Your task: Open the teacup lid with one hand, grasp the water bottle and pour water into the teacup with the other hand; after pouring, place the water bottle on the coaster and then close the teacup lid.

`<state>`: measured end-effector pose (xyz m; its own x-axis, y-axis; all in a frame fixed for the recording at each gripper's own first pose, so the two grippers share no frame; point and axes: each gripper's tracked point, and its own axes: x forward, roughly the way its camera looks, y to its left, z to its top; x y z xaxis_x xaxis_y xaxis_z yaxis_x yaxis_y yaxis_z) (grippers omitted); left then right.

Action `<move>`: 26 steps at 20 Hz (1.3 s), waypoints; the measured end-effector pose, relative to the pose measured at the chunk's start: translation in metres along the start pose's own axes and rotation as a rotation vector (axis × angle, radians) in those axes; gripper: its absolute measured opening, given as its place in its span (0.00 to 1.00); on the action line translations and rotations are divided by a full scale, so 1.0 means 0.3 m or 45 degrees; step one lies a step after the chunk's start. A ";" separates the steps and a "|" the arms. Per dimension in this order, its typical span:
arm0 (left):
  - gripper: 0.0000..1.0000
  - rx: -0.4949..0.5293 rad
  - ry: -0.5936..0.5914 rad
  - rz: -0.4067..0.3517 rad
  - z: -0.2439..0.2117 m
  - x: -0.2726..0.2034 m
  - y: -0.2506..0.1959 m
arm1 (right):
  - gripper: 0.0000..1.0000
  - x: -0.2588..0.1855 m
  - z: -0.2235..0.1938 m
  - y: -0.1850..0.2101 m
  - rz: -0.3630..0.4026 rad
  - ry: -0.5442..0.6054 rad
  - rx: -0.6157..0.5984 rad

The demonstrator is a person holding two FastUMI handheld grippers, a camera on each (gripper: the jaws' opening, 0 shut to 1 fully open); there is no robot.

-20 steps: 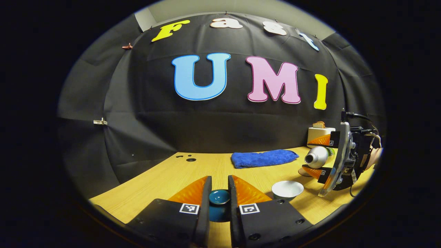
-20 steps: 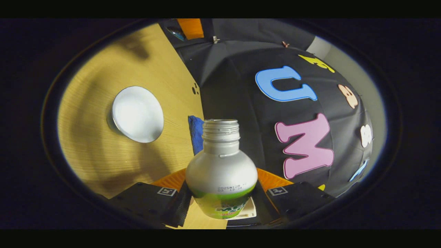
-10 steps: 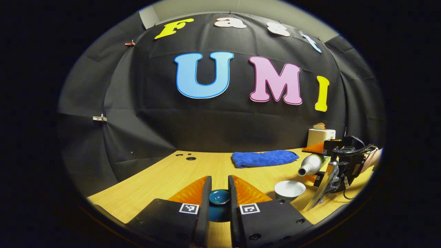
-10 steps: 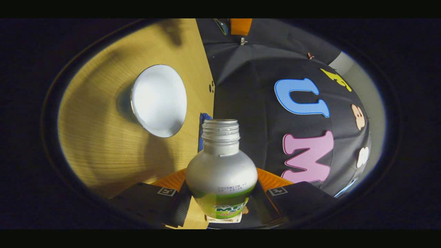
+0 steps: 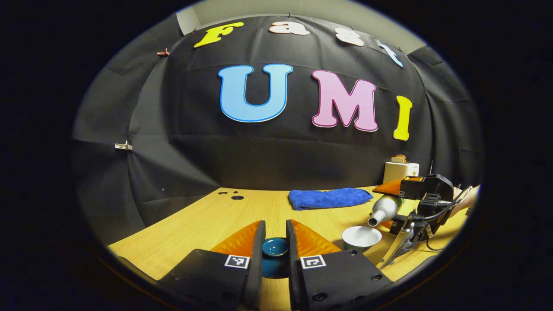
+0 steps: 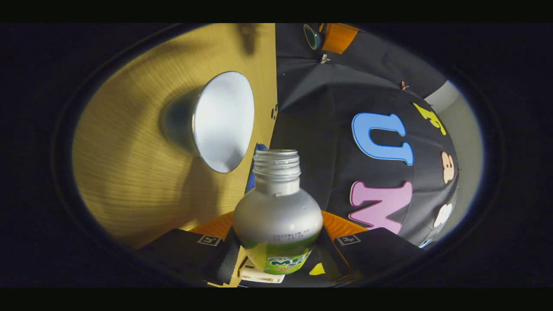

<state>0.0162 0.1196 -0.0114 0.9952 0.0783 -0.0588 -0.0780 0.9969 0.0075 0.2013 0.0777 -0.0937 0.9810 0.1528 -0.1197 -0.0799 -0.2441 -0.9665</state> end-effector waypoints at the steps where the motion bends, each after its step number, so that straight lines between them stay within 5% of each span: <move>1: 0.29 -0.002 0.000 0.001 0.000 -0.001 0.002 | 0.80 -0.001 0.005 -0.003 -0.007 -0.007 -0.028; 26: 0.31 -0.034 0.028 -0.013 -0.023 -0.034 0.027 | 0.80 0.017 0.028 -0.039 -0.101 -0.061 -0.253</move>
<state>0.0050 0.1269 -0.0176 0.9944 0.0679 -0.0809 -0.0698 0.9974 -0.0201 0.2058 0.0893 -0.0848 0.9730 0.2229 -0.0601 0.0383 -0.4125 -0.9102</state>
